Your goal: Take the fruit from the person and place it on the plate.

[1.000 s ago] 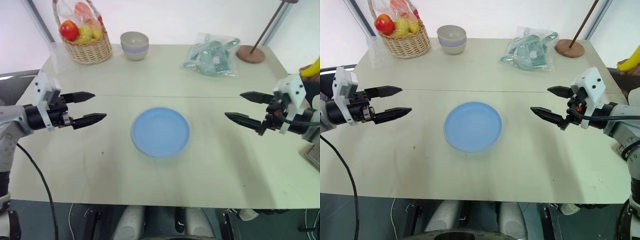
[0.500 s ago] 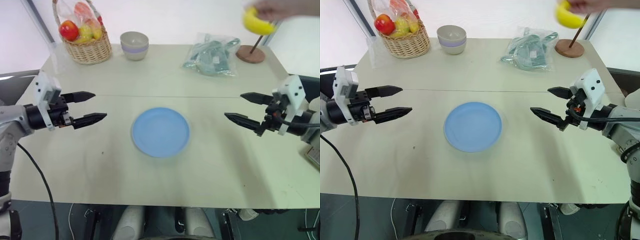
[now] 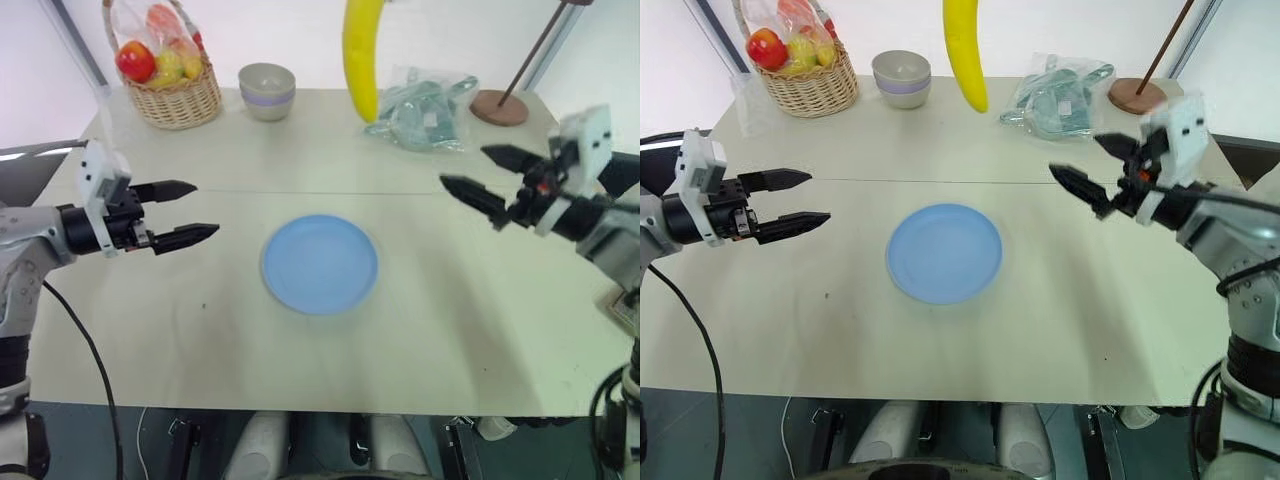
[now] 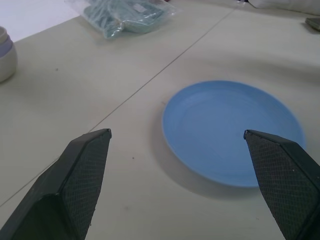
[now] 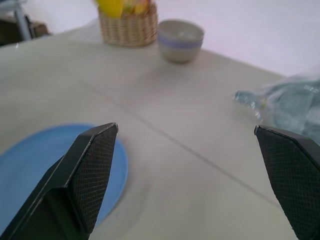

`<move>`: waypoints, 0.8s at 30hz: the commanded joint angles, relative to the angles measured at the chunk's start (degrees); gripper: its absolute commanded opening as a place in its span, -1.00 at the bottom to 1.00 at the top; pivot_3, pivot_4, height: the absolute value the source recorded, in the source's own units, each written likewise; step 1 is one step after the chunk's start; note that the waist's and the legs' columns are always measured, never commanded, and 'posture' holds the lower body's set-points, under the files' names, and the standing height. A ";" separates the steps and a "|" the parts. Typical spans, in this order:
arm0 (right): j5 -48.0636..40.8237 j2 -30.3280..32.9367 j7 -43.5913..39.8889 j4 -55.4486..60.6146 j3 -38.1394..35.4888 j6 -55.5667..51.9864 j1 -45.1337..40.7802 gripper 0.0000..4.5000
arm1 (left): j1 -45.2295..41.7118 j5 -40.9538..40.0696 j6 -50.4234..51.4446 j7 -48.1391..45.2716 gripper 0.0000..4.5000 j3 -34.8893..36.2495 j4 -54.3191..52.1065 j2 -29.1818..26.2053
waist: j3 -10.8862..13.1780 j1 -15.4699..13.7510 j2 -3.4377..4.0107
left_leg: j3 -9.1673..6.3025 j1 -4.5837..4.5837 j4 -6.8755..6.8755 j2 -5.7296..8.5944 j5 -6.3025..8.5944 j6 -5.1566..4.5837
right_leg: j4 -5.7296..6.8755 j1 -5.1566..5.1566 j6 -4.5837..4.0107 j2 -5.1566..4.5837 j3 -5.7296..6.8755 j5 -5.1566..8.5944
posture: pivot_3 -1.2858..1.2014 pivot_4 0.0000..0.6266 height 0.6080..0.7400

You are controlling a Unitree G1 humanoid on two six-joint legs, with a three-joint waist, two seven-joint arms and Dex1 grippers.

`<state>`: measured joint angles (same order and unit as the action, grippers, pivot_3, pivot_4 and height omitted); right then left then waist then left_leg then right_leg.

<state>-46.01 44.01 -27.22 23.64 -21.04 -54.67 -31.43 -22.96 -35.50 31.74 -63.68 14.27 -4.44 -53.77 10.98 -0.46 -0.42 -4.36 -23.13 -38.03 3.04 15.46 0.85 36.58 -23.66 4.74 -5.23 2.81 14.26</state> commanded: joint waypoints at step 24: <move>10.55 -13.48 6.34 -10.50 19.90 9.36 -24.07 1.00 | -0.90 0.89 -1.53 0.78 0.97 0.07 -1.33 1.71 | -0.02 1.51 -0.02 | 0.77 -0.14 -0.01 0.00 -0.03 -0.06 | 0.70 -0.78 0.02 0.17 -0.75 -0.01 | 0.03 -0.52 1.00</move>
<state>-37.17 30.87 -19.94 13.42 -0.84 -47.73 -53.25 -23.37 -34.40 30.73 -63.21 13.10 -4.32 -51.70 10.97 1.05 -0.45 -3.55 -23.28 -38.04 3.02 15.43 0.79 37.28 -24.46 4.75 -5.05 2.01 14.24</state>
